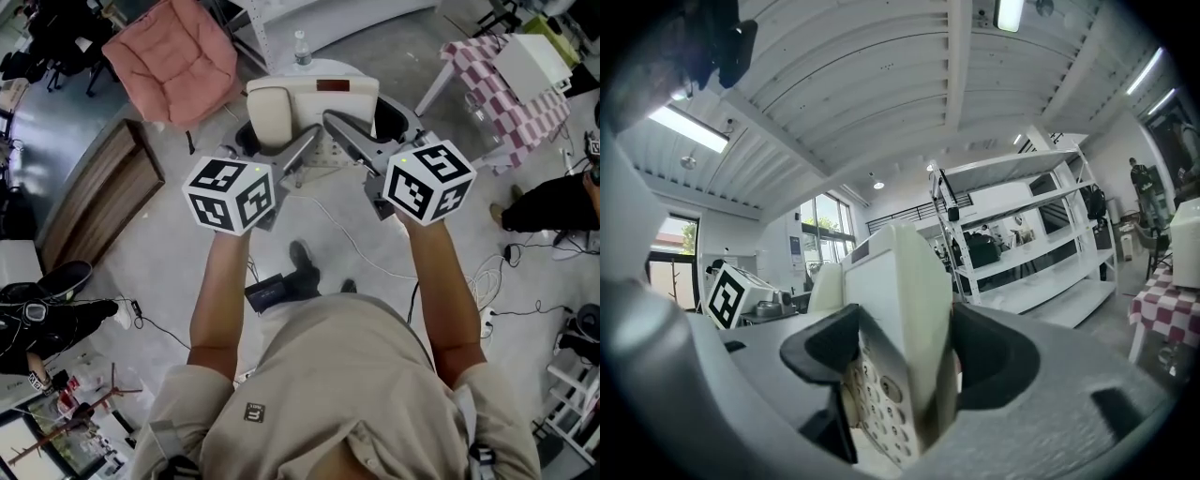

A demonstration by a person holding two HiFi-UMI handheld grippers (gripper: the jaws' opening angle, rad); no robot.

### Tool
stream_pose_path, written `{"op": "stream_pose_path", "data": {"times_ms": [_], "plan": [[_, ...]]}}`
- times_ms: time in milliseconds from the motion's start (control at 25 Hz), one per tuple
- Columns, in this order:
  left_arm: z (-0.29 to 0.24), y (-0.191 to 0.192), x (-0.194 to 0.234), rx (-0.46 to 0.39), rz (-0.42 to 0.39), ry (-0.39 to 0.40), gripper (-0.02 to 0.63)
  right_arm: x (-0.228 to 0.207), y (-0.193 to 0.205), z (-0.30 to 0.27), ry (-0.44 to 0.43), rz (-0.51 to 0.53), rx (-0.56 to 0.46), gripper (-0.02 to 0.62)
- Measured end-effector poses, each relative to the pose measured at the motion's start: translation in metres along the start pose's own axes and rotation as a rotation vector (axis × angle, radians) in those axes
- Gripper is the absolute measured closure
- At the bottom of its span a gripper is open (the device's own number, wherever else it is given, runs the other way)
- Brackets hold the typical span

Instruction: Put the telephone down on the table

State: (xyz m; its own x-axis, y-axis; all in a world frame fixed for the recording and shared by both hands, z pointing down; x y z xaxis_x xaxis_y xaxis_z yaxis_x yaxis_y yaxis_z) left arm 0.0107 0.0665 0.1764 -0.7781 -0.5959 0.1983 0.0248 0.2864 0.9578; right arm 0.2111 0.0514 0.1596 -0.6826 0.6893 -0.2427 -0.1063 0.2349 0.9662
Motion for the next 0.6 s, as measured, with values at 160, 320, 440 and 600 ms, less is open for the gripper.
{"op": "stream_pose_path", "data": {"times_ms": [160,320,440,600], "plan": [[-0.015,-0.004,0.021,0.014,0.000,0.015,0.242,-0.012,-0.001,-0.020,0.016,-0.011,0.005,0.307],[-0.030,-0.006,0.037,0.029,0.007,0.027,0.242,-0.023,-0.001,-0.036,0.030,-0.022,0.015,0.305],[-0.039,-0.005,0.048,0.036,0.015,0.035,0.244,-0.031,0.000,-0.047,0.039,-0.026,0.020,0.305],[-0.051,-0.006,0.068,0.044,0.020,0.048,0.244,-0.039,0.002,-0.066,0.052,-0.029,0.024,0.305]]}}
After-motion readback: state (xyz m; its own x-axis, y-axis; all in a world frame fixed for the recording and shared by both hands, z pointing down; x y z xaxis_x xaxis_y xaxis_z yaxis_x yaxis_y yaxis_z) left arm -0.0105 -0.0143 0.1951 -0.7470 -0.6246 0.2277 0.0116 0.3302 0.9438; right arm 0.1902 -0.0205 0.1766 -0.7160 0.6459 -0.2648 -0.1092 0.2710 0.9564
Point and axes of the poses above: the fingertips, and each gripper's own axes: z backward along the fingers, x to its left, y out of its underside, the point moved 10 cm from there along z, backward along the fingers, and after that the axes turned 2 degrees about y, right-handed, at the moved point
